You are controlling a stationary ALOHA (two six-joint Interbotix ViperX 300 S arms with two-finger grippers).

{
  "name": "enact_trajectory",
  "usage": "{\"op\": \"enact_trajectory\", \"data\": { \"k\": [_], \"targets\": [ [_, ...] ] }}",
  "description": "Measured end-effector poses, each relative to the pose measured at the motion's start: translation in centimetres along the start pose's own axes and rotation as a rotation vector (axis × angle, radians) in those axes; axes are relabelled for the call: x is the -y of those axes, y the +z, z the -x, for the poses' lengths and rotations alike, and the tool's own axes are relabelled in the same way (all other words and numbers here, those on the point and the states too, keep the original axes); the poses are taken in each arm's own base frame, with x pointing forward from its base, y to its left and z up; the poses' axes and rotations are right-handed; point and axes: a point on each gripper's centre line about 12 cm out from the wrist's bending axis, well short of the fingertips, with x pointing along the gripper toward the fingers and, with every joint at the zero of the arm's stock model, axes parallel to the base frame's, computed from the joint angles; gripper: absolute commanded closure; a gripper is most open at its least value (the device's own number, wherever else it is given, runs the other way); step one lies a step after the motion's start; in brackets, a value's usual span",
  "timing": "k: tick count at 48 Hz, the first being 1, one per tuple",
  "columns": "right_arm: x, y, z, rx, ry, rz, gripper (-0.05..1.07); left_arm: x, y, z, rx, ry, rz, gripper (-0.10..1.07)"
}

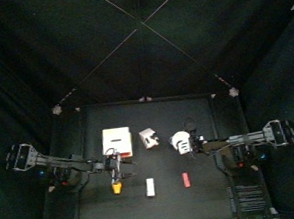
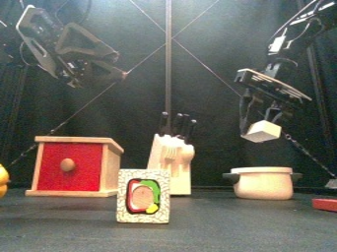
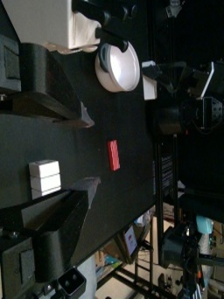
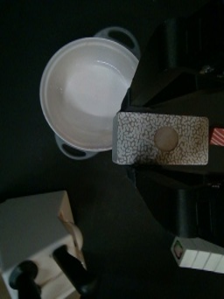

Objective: Put rice near salmon

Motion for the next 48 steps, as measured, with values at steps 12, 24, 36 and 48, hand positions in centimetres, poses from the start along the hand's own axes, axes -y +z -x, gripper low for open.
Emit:
{"op": "enact_trajectory", "data": {
  "k": [12, 24, 36, 48],
  "targets": [
    [-1.5, -3.8, 0.1, -0.056, 0.016, 0.036, 0.40, -0.1, -0.2, 0.1, -0.006, 0.005, 0.006, 0.11],
    [-1.7, -6.2, -0.8, -0.090, -0.013, 0.040, 0.40, -0.1, -0.2, 0.1, -0.006, 0.007, 0.011, 0.12],
    [-2.4, -9.1, -2.7, -0.180, -0.102, 0.011, 0.41, -0.2, -0.2, 0.1, -0.006, 0.015, 0.020, 0.12],
    [-3.7, -11.8, -4.9, -0.244, -0.172, 0.003, 0.41, -0.2, -0.2, 0.1, -0.006, 0.015, 0.023, 0.12]
  ]
}}
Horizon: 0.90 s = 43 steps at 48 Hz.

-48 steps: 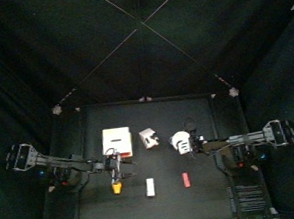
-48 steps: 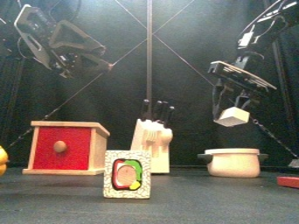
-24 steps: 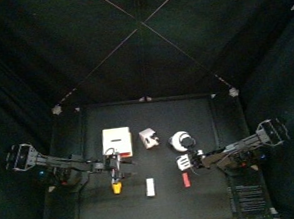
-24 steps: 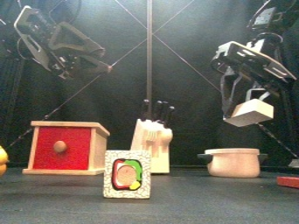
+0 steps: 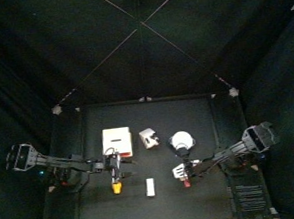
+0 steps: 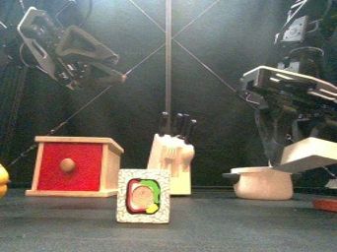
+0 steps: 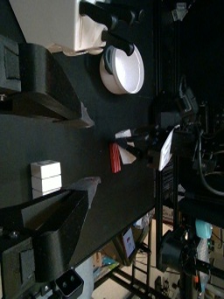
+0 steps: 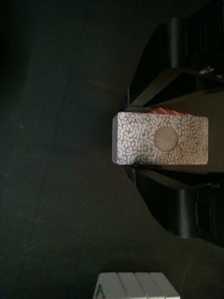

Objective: Put rice near salmon

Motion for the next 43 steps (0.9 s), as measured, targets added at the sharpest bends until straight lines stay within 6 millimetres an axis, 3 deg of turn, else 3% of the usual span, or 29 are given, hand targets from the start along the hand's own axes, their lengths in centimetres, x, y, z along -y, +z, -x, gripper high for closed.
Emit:
{"op": "enact_trajectory", "data": {
  "k": [23, 43],
  "targets": [
    [-0.6, -0.3, -0.3, -0.013, -0.010, -0.047, 0.40, 0.0, 0.0, 0.0, 0.000, 0.001, 0.003, 0.12],
    [-1.2, -2.3, -1.2, 0.028, -0.058, -0.160, 0.39, 1.1, 0.0, 0.0, 0.000, -0.027, 0.017, 0.12]
  ]
}}
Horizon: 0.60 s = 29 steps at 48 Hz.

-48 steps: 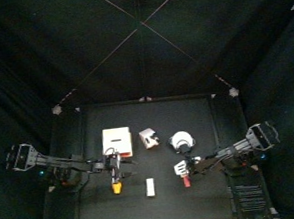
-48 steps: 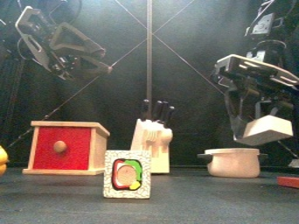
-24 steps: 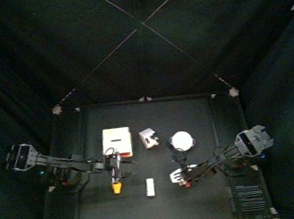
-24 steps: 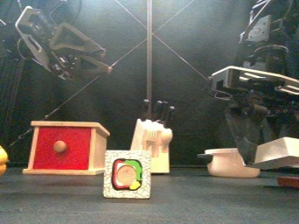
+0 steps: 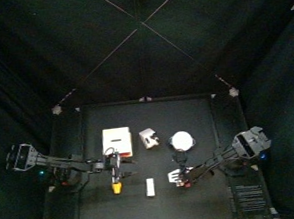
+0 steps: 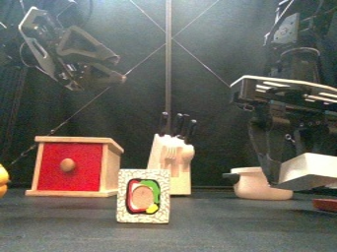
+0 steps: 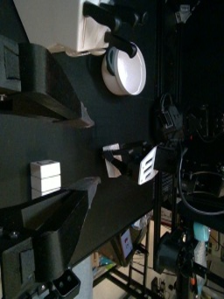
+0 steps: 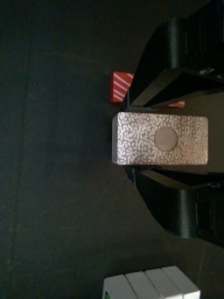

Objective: Put rice near salmon

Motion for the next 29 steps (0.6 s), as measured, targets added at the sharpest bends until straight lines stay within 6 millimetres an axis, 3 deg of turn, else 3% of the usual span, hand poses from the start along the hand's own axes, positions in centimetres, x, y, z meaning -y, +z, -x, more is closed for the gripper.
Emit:
{"op": "enact_trajectory", "data": {
  "k": [11, 23, 29],
  "targets": [
    [-0.17, -0.80, -0.56, 0.016, -0.007, 0.016, 0.35, 0.18, -0.03, 0.00, -0.002, -0.006, 0.001, 0.12],
    [-0.15, -0.53, -0.66, 0.024, -0.015, 0.024, 0.13, 0.18, -0.03, 0.00, -0.002, -0.006, 0.001, 0.12],
    [-0.15, -0.53, -0.66, 0.024, -0.015, 0.029, 0.09, 0.21, -0.03, 0.01, -0.002, -0.007, 0.002, 0.12]
  ]
}}
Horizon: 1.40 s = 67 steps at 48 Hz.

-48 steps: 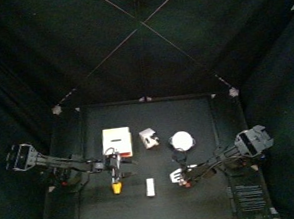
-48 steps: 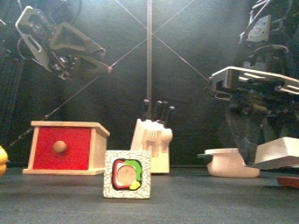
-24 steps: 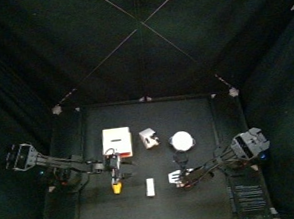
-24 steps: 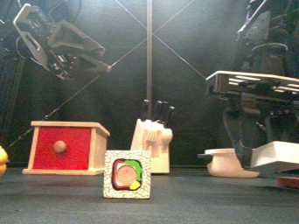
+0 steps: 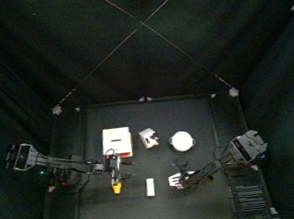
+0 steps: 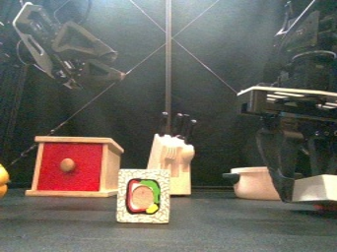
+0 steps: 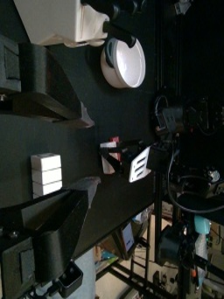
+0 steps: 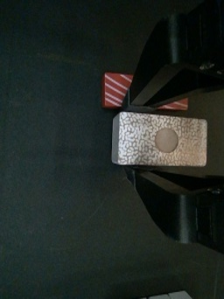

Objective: Put rice near salmon

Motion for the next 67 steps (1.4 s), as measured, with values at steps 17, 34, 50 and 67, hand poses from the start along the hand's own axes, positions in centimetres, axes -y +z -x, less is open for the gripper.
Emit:
{"op": "enact_trajectory", "data": {
  "k": [17, 34, 50, 67],
  "targets": [
    [-0.1, 0.1, 0.4, -0.001, 0.011, 0.039, 0.09, -0.1, -0.2, 0.0, -0.005, 0.012, 0.016, 0.12],
    [0.1, 0.2, 2.1, 0.002, 0.037, 0.062, 0.09, -0.2, -0.2, 0.0, -0.004, 0.014, 0.017, 0.12],
    [1.0, -0.4, 5.2, -0.012, 0.100, 0.176, 0.09, -0.2, -0.2, 0.0, -0.006, 0.013, 0.017, 0.12],
    [3.1, 0.3, 6.8, -0.058, 0.094, 0.191, 0.09, -0.2, -0.2, 0.0, -0.005, 0.013, 0.017, 0.12]
  ]
}}
